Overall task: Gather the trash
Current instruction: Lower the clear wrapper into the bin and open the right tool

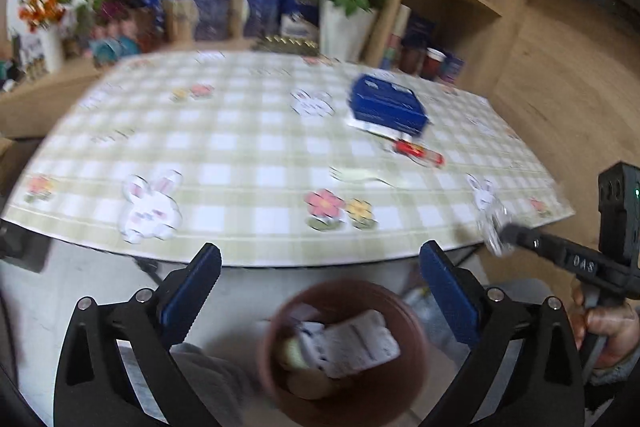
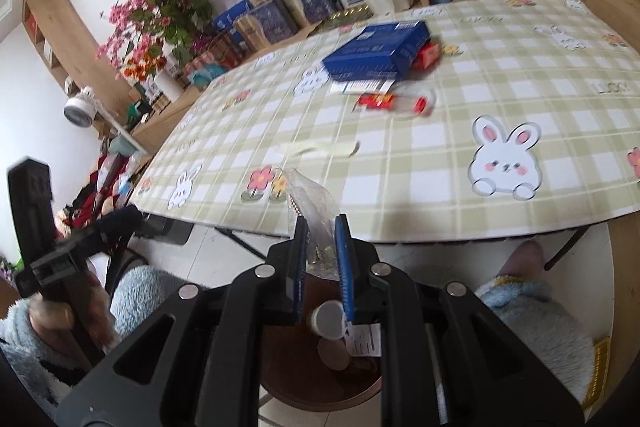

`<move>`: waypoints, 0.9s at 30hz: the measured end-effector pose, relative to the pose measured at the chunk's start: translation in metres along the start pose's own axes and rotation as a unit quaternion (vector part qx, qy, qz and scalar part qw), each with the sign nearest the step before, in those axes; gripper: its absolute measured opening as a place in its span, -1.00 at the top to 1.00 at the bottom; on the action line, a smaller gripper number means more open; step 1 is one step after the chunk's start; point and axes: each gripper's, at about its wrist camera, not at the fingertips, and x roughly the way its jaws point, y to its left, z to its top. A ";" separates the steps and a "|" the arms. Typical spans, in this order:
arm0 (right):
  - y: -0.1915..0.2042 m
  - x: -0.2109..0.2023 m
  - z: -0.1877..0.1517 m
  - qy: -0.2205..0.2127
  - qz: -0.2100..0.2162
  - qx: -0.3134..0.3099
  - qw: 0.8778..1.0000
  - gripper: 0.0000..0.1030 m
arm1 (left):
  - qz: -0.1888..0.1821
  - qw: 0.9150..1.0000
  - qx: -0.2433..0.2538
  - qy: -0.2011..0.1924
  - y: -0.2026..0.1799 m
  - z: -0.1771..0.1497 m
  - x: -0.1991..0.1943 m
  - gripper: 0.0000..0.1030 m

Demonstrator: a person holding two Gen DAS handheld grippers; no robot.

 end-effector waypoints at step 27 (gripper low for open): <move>0.043 0.039 -0.032 0.080 -0.015 -0.043 0.996 -0.43 | 0.064 0.996 0.031 -0.051 0.017 -0.018 -0.015 -0.88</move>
